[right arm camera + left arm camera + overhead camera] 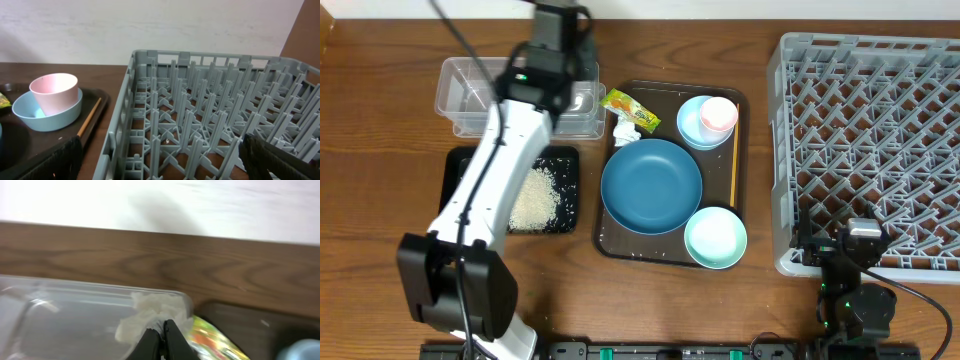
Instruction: Sort waste into correct bins and load items into the dishwasher rack
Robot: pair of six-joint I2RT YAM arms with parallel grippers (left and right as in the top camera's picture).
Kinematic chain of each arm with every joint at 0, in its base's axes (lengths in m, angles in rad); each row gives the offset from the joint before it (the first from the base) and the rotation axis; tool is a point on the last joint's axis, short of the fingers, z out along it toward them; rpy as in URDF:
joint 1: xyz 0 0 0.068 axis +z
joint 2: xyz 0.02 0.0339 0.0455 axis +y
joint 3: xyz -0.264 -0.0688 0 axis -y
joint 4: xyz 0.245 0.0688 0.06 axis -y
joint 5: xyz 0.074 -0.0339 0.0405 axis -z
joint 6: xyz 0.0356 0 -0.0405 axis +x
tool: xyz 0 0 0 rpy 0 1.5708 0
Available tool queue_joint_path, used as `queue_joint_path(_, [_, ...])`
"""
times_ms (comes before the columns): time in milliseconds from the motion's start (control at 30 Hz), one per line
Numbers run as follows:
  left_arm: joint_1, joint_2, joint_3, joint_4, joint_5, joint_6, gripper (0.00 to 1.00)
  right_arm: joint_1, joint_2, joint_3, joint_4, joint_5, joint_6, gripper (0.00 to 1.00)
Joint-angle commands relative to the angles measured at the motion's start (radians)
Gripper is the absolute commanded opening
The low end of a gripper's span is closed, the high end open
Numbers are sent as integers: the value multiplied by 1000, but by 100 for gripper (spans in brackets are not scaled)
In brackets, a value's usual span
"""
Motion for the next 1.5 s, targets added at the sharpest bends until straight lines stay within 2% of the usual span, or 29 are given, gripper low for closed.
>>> queue_joint_path(0, [66,42,9,2,-44,-36,7,-7,-1,-1,-4,3,-8,99])
queue_joint_path(67, [96,63,9,2,-42,-45,23,-7,-1,-1,-4,3,-8,99])
queue_joint_path(133, [117,79,7,-1,-22,-47,45,-7,-1,-1,-4,3,-8,99])
queue_joint_path(167, [122,85,7,-6,-15,-47,53,-7,-1,-1,-4,3,-8,99])
queue_joint_path(200, [126,89,7,-14,-3,-47,55,-7,-1,-1,-4,3,-8,99])
queue_joint_path(333, [121,85,7,-31,74,-47,58,-7,-1,-1,-4,3,-8,99])
queue_joint_path(633, [23,63,6,-66,401,-47,58,-7,-1,-1,-4,3,-8,99])
queue_joint_path(867, [-130,74,-16,-82,303,-53,58,-7,-1,-1,-4,3,-8,99])
queue_joint_path(1000, [-187,106,-26,-95,207,-167,62,-7,-1,-1,-4,3,-8,99])
queue_joint_path(1200, [-204,174,-26,-91,121,-314,65,-7,-1,-1,-4,3,-8,99])
queue_joint_path(1467, [-205,272,-26,-67,121,-336,65,-7,-1,-1,-4,3,-8,99])
